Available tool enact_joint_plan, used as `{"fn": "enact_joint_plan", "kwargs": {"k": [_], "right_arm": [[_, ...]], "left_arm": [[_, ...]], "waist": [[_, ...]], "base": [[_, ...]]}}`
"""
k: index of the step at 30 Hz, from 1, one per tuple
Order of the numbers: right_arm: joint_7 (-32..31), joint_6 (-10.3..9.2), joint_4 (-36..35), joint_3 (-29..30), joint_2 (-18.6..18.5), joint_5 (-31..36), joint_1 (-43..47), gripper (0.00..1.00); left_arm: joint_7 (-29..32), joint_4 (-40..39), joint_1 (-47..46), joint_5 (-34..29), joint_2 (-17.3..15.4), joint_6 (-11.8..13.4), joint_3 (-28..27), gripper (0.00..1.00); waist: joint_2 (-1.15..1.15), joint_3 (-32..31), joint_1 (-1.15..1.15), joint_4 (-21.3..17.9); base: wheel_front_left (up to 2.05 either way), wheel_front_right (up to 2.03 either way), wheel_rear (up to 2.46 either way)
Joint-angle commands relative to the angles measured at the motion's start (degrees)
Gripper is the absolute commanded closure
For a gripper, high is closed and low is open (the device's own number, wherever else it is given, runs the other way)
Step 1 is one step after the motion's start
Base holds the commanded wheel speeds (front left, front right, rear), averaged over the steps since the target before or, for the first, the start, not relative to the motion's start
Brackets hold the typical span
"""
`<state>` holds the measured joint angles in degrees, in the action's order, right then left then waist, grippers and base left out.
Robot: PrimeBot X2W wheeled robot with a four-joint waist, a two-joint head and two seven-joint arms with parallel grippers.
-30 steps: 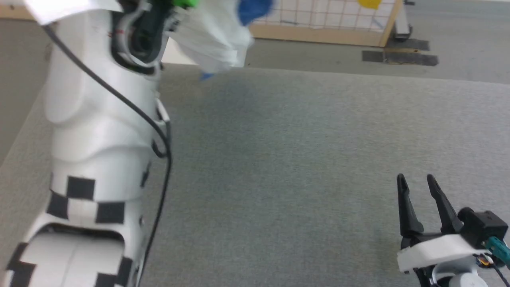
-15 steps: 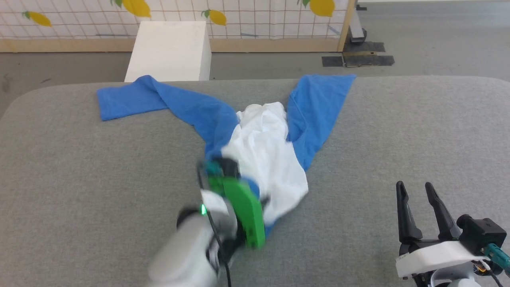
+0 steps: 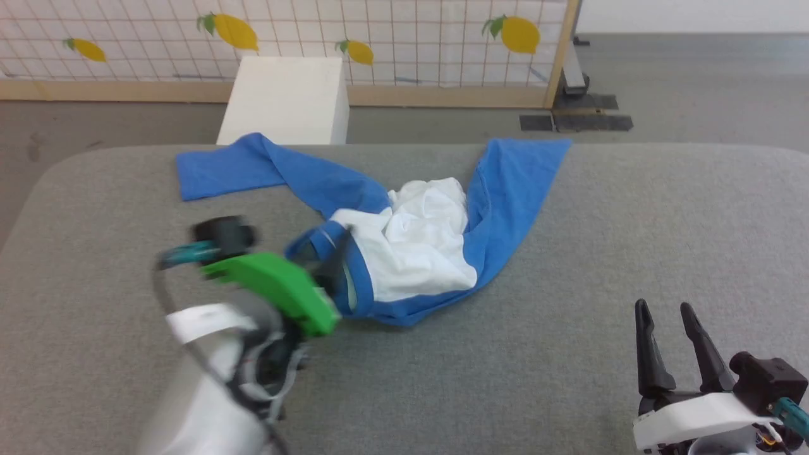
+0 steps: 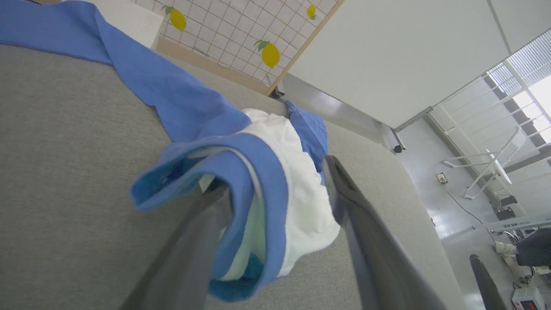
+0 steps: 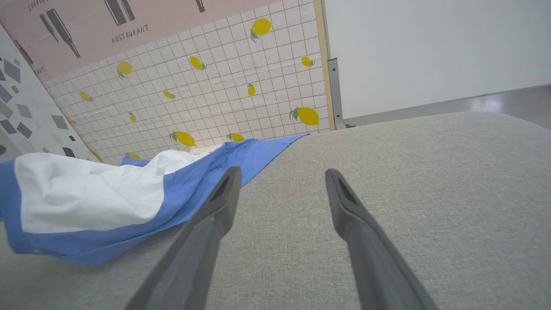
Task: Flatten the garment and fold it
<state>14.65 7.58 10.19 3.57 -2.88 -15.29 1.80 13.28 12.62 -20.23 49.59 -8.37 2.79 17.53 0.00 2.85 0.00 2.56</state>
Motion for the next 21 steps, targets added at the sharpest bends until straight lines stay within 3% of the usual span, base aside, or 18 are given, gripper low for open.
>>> {"fn": "enact_joint_plan", "kwargs": {"k": [1,7,10,13,16,21], "right_arm": [[0.31,-0.09,0.13,0.06,0.01,-0.62,0.71,0.00],[0.33,-0.09,0.10,0.42,0.01,-0.94,1.03,0.00],[0.34,-0.09,-0.03,0.62,0.01,-1.08,1.35,0.00],[0.34,-0.09,0.36,0.73,0.01,-0.96,1.65,0.00],[-0.23,-0.09,1.52,1.31,0.01,-1.02,1.12,0.00],[-7.57,-0.09,4.44,3.08,0.01,1.71,-5.84,0.00]], "left_arm": [[-1.32,-1.91,2.49,-0.51,-1.97,1.29,-1.39,0.00],[-9.74,-7.50,10.01,-8.26,-8.99,6.58,-5.81,0.00],[-19.66,-8.44,12.82,-15.58,-11.42,6.74,-5.35,0.00],[-26.75,-7.38,15.35,-19.90,-10.96,6.55,-4.83,0.00],[-28.04,-7.00,17.00,-22.61,-9.54,6.52,-4.88,0.00],[-28.25,-10.41,18.06,-27.24,-6.21,5.54,-7.56,0.00]], "waist": [[0.00,-1.18,0.00,1.11],[0.00,-2.35,0.00,2.02],[0.00,-2.68,0.00,2.41],[0.00,-2.81,0.00,2.62],[0.00,-2.51,0.00,2.69],[0.00,0.14,0.00,3.02]], "base": [[0.00,0.00,0.00],[0.00,0.00,0.00],[0.00,0.00,0.00],[0.00,0.00,0.00],[0.00,0.00,0.00],[0.00,0.00,0.00]]}}
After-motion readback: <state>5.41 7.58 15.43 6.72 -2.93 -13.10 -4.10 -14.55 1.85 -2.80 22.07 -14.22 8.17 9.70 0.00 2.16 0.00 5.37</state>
